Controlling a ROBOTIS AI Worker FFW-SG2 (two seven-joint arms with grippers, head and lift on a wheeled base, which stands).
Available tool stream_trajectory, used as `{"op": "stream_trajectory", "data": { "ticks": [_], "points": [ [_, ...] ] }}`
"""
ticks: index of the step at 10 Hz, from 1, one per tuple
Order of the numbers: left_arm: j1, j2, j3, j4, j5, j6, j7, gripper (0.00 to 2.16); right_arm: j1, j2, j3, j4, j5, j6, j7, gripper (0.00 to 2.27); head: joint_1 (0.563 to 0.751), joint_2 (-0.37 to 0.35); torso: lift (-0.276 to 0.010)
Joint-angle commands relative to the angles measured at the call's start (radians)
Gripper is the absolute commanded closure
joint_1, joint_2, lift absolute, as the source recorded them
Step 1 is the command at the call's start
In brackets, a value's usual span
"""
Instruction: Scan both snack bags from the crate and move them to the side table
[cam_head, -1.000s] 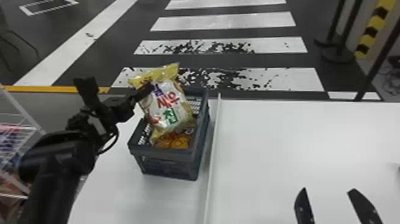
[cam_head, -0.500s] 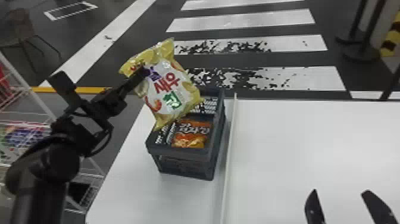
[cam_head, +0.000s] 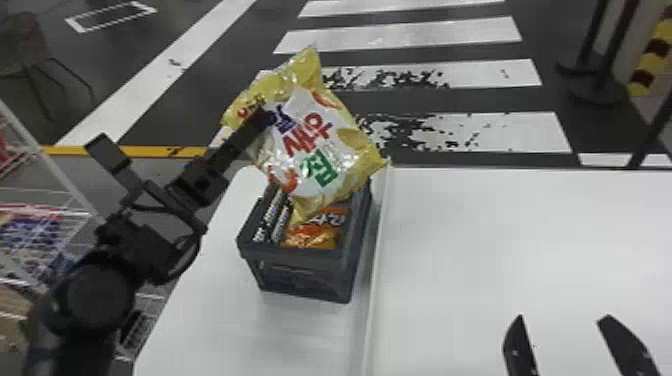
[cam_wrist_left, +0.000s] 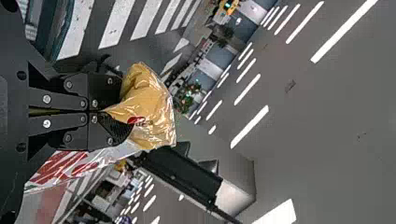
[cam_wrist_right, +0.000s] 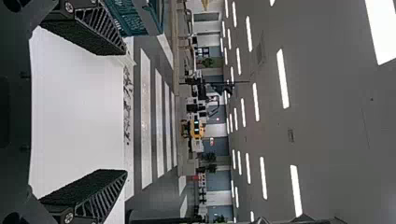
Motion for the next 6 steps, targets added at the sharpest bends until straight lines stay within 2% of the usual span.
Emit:
{"op": "stream_trajectory", "data": {
  "ticks": [1,3,4,5,6],
  "points": [
    [0.01,-0.034,-0.087,-0.03,-0.01,0.01,0.001,2.14,0.009,0.0,-0.008,-0.01,0.003,0.004,0.0,0.09,0.695,0.167,-0.099],
    [0.005,-0.062,-0.222,-0.04,-0.078,0.01,0.01,2.14,0.023,0.002,-0.025,-0.027,0.003,0.004,0.0,0.09,0.695,0.064,-0.099],
    [-0.004,-0.077,-0.29,-0.038,-0.134,0.007,0.025,2.14,0.029,0.003,-0.034,-0.032,0.003,0.001,0.0,0.09,0.695,0.034,-0.099],
    [-0.018,-0.089,-0.377,-0.021,-0.229,-0.002,0.053,2.14,0.034,0.005,-0.04,-0.032,0.003,-0.005,-0.002,0.09,0.695,-0.02,-0.099],
    [-0.039,-0.1,-0.455,0.031,-0.28,-0.023,0.067,2.14,0.034,0.005,-0.043,-0.032,0.003,-0.005,-0.002,0.09,0.695,-0.075,-0.099]
  ]
}}
